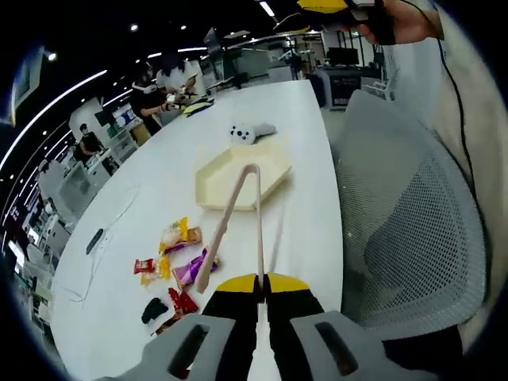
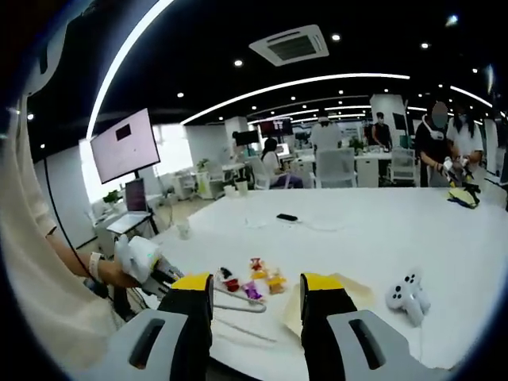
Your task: Place the target food into the container with the food tongs after gripping and lifting it, then release it inside without dropping or visibly crushing the food.
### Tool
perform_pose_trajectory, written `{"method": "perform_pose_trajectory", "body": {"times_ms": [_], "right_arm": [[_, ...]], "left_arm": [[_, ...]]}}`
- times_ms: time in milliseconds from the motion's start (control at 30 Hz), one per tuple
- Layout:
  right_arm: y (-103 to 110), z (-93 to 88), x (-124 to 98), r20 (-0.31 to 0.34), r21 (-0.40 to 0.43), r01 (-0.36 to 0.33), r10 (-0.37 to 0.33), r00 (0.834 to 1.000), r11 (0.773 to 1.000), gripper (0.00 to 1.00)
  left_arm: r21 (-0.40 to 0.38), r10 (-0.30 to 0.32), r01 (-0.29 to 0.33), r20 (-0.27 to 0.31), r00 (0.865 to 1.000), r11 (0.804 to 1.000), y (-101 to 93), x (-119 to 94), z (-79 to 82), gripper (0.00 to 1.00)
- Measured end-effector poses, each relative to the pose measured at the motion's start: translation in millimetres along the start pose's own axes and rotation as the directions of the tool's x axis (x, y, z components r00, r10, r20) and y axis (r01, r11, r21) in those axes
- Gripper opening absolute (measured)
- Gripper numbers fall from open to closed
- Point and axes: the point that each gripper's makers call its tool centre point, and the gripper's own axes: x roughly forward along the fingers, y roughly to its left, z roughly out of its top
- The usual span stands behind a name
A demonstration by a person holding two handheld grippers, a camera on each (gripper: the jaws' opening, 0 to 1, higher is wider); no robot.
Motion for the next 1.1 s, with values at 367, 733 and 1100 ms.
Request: {"method": "perform_pose_trajectory", "body": {"times_ms": [367,733,1100], "right_arm": [[15,6.1,3,0.021,-0.042,-0.105,0.106,0.994,0.994,0.52],[22,9.3,12,-0.016,-0.130,-0.179,0.178,0.984,0.975,0.54],[16,17.2,13,0.009,-0.105,-0.187,0.189,0.982,0.977,0.54]], "left_arm": [[-0.067,-0.007,0.011,0.064,0.998,0.998,-7.3,-19,19.4,0.00],[-0.045,-0.045,0.051,0.138,0.989,0.998,-10.1,-39,51.5,0.00],[-0.070,-0.136,0.157,0.248,0.959,0.985,-24.1,-47,79.2,0.00]]}}
